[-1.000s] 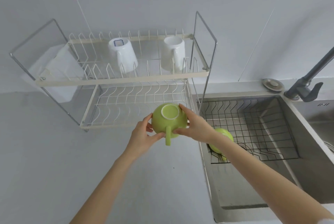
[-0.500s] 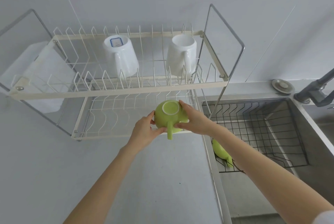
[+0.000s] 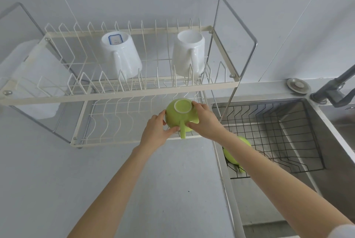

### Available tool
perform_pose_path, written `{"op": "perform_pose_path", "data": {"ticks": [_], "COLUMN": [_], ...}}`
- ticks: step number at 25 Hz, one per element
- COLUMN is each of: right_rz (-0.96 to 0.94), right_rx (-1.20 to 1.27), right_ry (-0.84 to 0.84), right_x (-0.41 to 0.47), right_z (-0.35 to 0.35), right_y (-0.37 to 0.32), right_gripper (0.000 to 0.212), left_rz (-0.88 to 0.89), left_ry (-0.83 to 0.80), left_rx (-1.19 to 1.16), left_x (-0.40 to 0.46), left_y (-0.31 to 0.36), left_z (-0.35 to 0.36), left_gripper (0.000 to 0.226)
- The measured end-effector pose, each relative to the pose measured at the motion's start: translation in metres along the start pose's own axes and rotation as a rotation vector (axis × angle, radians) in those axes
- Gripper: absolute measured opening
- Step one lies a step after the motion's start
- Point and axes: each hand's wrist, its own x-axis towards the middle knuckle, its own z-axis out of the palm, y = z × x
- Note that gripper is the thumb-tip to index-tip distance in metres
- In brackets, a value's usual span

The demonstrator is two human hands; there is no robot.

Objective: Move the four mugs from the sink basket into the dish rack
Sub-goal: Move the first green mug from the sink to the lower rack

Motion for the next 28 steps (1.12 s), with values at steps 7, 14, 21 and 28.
{"op": "perform_pose_path", "data": {"ticks": [7,14,21,28], "right_rz": [0.007,0.038,0.018,-0.057], "right_rx": [-0.039,-0.057,-0.072,-0.254], "right_ry": [0.044,0.03,0.024,0.011], "right_x": [0.018,0.023,0.021,-0.006], "right_z": [0.009,0.004,-0.002,-0.005], "right_y": [0.0,0.0,-0.003,-0.012], "right_gripper": [0.079,0.081,0.079,0.079], "left_rz": [-0.021,-0.039,-0.054,-0.019], "left_ry": [0.026,0.038,0.02,0.024], "left_rx": [-0.009,0.022,0.046,0.157], "left_x": [0.013,0.02,0.019,-0.006], "left_y": [0.011,0.016,0.017,0.017], "left_z": [0.0,0.004,0.002,-0.004], "left_gripper": [0.077,0.076,0.074,0.07]}}
